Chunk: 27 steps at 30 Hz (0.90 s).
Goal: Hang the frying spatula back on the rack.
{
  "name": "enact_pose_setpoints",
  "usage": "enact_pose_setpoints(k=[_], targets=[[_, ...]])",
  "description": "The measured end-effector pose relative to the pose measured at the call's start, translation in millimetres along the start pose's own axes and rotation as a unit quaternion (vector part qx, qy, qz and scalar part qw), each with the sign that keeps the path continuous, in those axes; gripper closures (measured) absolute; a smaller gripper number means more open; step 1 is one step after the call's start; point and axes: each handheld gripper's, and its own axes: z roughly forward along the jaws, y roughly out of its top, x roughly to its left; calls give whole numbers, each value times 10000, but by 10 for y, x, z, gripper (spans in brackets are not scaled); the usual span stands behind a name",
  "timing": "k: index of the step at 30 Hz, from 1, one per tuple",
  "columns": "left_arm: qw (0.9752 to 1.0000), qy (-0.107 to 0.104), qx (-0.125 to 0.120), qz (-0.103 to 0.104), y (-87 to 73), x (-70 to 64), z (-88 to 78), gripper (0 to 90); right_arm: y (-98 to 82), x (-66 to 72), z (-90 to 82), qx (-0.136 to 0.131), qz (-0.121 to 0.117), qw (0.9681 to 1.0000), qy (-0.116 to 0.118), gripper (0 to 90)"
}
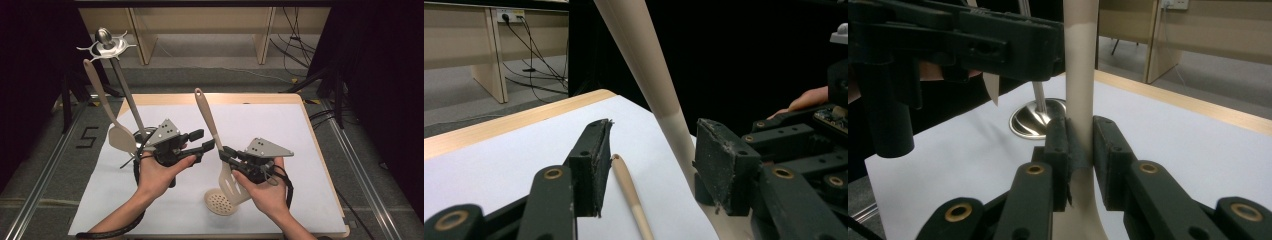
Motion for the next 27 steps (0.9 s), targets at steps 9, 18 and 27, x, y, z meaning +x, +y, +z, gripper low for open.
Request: enact_pose_setpoints(k=[9, 18, 27], targets=[[10000, -56, -24, -2, 25, -18, 33, 485, -5, 35, 7, 77, 110, 9999, 57, 786], [9999, -116, -65, 1, 19, -36, 52, 539, -14, 95, 23, 107, 226, 9995, 168, 785], [9996, -113, -186, 169, 47, -68, -1, 700, -25, 112, 68, 35, 123, 9995, 278, 783]])
